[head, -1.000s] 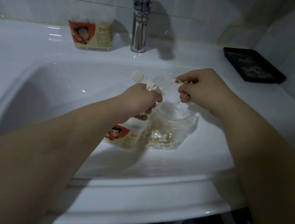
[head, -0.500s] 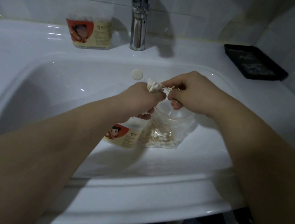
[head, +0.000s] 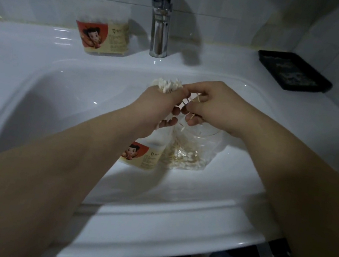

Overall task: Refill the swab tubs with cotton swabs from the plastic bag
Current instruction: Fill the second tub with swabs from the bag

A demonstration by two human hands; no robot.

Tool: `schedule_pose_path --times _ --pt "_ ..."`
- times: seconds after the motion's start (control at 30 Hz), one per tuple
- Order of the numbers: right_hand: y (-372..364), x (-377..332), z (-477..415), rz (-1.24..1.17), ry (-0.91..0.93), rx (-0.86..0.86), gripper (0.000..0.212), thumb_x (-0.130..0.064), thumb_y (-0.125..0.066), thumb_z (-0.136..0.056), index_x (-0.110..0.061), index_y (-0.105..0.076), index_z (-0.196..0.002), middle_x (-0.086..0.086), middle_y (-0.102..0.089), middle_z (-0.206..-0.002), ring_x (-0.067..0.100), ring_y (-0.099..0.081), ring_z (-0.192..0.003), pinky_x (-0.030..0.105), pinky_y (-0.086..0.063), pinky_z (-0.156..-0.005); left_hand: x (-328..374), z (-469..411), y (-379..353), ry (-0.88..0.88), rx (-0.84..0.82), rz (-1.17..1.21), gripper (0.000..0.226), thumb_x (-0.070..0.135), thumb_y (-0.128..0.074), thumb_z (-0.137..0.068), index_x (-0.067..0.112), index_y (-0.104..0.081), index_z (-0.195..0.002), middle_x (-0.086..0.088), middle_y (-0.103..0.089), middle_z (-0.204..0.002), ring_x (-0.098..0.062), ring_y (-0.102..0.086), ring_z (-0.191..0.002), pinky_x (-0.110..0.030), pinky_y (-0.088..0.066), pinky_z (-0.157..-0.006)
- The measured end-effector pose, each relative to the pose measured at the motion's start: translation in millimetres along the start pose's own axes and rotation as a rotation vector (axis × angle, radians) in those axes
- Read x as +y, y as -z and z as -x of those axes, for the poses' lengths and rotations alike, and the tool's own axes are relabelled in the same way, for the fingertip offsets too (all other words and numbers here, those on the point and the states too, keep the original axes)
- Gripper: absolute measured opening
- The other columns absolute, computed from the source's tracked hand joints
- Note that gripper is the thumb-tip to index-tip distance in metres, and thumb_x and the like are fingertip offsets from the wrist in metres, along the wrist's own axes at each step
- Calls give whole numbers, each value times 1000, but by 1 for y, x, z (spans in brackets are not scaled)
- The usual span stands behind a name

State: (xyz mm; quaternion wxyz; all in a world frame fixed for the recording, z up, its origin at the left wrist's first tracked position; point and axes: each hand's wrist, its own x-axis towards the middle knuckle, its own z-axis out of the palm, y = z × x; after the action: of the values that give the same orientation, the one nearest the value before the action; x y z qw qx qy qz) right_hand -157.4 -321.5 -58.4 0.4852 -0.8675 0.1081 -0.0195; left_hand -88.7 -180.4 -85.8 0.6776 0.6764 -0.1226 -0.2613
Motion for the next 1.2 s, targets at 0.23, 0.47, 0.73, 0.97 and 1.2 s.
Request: schedule_pose_path --times 0.23,0.47,0.73,0.97,1.2 --pt "3 1 0 -27 -49 42 52 2 -70 -90 -13 -59 -139 21 -75 -94 27 -77 -76 33 -64 -80 4 -7 8 -26 165 154 13 21 -57 -102 17 -63 -91 0 -73 -89 -15 -70 -80 -31 -58 -69" --pt "5 -4 1 -303 -11 168 42 6 -65 -92 -7 -62 -132 21 -75 -95 24 -74 -72 25 -60 -69 2 1 0 -2 -33 3 13 22 -57 -104 12 -62 -97 -5 -66 -89 -19 -68 -83 -37 -60 -81" --pt "5 -4 -2 -328 -20 213 36 6 -68 -91 -5 -64 -126 22 -73 -86 17 -66 -55 21 -53 -58 6 10 -1 -15 -177 -29 15 10 -63 -99 17 -57 -87 -7 -69 -82 -15 -64 -69 -30 -58 -70" --pt "13 0 -8 -429 -56 314 32 7 -70 -89 -4 -67 -118 27 -68 -107 23 -73 -72 27 -62 -76 8 5 1 77 2 -15 21 4 -53 -96 16 -67 -105 -1 -61 -73 -12 -53 -58 -25 -54 -61" --pt "6 -2 -4 -415 -24 194 40 12 -65 -90 -4 -62 -127 25 -68 -111 33 -77 -86 24 -59 -69 6 3 2 62 46 -37 19 33 -69 -95 15 -68 -97 2 -54 -72 -12 -52 -60 -25 -54 -58"
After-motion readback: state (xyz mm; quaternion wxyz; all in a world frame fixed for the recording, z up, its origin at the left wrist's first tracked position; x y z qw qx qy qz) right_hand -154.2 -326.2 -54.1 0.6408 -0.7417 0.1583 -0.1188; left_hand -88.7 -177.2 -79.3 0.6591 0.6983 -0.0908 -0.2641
